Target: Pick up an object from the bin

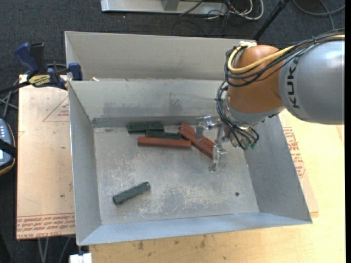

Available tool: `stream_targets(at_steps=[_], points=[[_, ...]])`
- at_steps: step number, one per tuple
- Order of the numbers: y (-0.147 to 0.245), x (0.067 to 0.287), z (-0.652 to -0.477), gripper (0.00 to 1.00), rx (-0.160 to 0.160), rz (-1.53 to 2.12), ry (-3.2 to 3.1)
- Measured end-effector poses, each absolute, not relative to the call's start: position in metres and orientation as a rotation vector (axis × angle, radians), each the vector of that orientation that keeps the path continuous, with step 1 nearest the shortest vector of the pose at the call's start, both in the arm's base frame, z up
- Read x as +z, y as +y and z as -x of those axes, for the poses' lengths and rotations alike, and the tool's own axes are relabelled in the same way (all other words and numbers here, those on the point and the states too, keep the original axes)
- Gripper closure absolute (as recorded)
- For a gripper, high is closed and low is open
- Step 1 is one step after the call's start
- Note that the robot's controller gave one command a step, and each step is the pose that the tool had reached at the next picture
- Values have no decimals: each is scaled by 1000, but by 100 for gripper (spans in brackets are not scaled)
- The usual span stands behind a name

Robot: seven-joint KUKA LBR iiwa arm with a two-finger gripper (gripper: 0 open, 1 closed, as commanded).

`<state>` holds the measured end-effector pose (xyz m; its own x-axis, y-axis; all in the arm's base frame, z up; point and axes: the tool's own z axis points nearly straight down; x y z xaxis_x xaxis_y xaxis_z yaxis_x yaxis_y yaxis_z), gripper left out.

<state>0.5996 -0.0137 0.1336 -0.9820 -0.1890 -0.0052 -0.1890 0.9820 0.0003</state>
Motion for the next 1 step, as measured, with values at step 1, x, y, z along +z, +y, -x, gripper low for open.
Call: stream_targets(at_steps=[1], points=[[-19, 127, -605, 0, -1, 290, 3120]])
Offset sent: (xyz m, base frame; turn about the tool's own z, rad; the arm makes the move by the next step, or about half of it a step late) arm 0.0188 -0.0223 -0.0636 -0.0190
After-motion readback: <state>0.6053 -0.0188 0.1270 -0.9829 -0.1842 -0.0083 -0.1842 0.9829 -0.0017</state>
